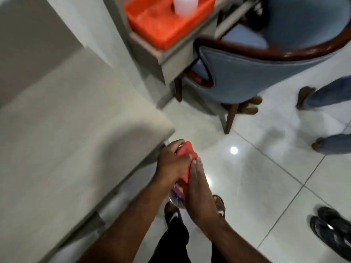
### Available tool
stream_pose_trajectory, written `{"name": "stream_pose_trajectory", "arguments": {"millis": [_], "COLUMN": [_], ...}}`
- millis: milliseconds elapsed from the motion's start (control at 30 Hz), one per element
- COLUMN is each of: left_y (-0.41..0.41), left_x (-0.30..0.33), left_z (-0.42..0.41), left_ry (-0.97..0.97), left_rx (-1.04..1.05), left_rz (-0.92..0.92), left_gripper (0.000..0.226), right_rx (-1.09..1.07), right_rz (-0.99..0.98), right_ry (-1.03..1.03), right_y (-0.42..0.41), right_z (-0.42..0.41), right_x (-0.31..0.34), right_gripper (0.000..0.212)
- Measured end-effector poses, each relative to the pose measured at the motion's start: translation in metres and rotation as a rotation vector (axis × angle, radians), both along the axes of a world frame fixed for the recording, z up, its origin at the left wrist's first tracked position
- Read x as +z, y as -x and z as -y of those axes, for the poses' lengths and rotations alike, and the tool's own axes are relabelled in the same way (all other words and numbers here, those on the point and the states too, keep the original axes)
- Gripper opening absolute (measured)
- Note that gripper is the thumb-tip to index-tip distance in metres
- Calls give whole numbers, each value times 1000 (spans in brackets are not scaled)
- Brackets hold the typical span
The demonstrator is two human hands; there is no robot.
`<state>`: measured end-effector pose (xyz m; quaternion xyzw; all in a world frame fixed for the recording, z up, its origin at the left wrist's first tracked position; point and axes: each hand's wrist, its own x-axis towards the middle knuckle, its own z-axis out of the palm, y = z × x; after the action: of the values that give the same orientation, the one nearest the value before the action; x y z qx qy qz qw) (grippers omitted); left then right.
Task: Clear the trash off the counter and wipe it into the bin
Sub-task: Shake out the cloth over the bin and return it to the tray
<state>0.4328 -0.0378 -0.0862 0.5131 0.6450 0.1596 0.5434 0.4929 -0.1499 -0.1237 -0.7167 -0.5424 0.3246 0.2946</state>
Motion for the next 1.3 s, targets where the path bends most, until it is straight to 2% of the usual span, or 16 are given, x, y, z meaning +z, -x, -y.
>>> {"name": "stream_pose_trajectory", "arguments": {"millis": [67,100,200,267,367,500,567,633,700,800,900,967,1067,1100,1200,1300], "left_y": [-2,-2,6,13,24,28,22,13,-3,-30,-57,-70,-84,-86,-87,-84], "left_x": [65,95,173,221,284,329,338,338,330,304,265,242,209,198,168,149], "left_z": [-13,-19,-42,-63,-94,-141,-173,-209,-247,-306,-364,-396,-444,-457,-487,-502], "left_ry": [-150,-204,-274,-340,-448,-402,-359,-357,-426,-564,-600,-637,-603,-548,-462,-499], "left_rx": [-73,-108,-231,-311,-423,-532,-560,-576,-567,-554,-589,-596,-472,-393,-226,-211], "left_rz": [-33,-27,71,88,97,101,46,1,-67,-304,-549,-640,-636,-597,-547,-559], "left_gripper": [66,71,74,66,45,33,33,37,39,39,27,20,27,31,36,33], "right_rx": [-125,-151,-103,-224,-437,-449,-447,-471,-497,-537,-565,-528,-369,-312,-118,-36], "right_rz": [-185,-199,-80,-404,-1015,-1610,-1779,-1742,-1619,-1439,-1165,-930,-652,-546,-202,-82], "right_ry": [-26,-71,-147,-60,68,-79,-147,-159,-143,-104,-71,-95,-176,-177,-127,14], "right_y": [0,1,6,7,11,2,-13,-34,-59,-94,-121,-135,-151,-155,-161,-162], "right_z": [-13,-20,-34,-50,-89,-139,-159,-181,-207,-251,-305,-338,-389,-406,-450,-485], "right_x": [48,70,113,146,187,214,219,214,202,192,184,178,172,170,161,153], "right_gripper": [46,51,88,104,102,73,59,47,42,39,44,55,71,66,32,18]}}
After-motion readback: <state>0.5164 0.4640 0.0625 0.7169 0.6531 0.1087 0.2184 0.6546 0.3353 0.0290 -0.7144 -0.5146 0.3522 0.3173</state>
